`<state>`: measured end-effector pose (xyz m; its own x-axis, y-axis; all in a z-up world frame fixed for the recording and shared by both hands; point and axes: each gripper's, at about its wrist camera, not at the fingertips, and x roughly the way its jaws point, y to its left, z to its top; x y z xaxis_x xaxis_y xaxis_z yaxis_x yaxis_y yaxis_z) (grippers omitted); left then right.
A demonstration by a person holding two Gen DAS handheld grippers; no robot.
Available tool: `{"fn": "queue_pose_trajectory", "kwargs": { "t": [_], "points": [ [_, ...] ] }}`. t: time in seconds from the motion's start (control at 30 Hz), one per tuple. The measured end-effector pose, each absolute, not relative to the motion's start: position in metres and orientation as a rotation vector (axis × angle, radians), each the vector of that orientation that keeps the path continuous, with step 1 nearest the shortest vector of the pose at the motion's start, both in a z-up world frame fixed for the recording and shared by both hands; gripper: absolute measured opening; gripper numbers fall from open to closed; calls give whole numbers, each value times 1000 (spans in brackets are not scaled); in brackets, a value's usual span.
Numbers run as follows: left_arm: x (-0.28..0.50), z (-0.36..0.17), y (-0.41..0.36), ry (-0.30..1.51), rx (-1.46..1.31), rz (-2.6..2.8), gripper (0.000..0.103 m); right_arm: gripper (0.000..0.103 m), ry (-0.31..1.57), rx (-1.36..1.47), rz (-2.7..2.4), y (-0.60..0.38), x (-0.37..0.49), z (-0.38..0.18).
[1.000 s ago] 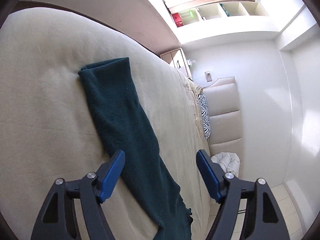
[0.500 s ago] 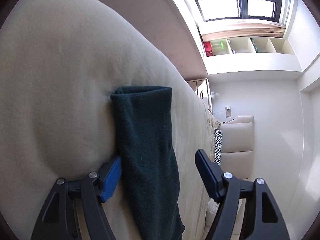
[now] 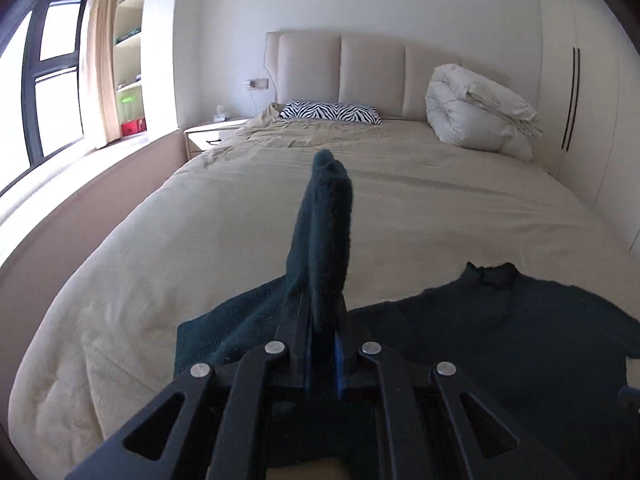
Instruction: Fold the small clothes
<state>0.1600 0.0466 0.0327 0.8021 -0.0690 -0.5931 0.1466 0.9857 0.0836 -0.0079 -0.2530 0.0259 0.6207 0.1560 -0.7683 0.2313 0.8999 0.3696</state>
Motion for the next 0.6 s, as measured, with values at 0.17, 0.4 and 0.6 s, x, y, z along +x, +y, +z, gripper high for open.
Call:
{"fn": "queue_pose_trajectory", "kwargs": {
  "t": [0.17, 0.4, 0.6],
  "points": [
    [112, -37, -63, 600, 604, -191, 10, 79, 911, 603, 46, -271, 19, 13],
    [87, -57, -53, 621, 593, -169, 13, 74, 1060, 937, 279, -262, 86, -49],
    [73, -52, -52, 604, 525, -169, 13, 60, 1190, 979, 398, -217, 126, -74]
  ]
}}
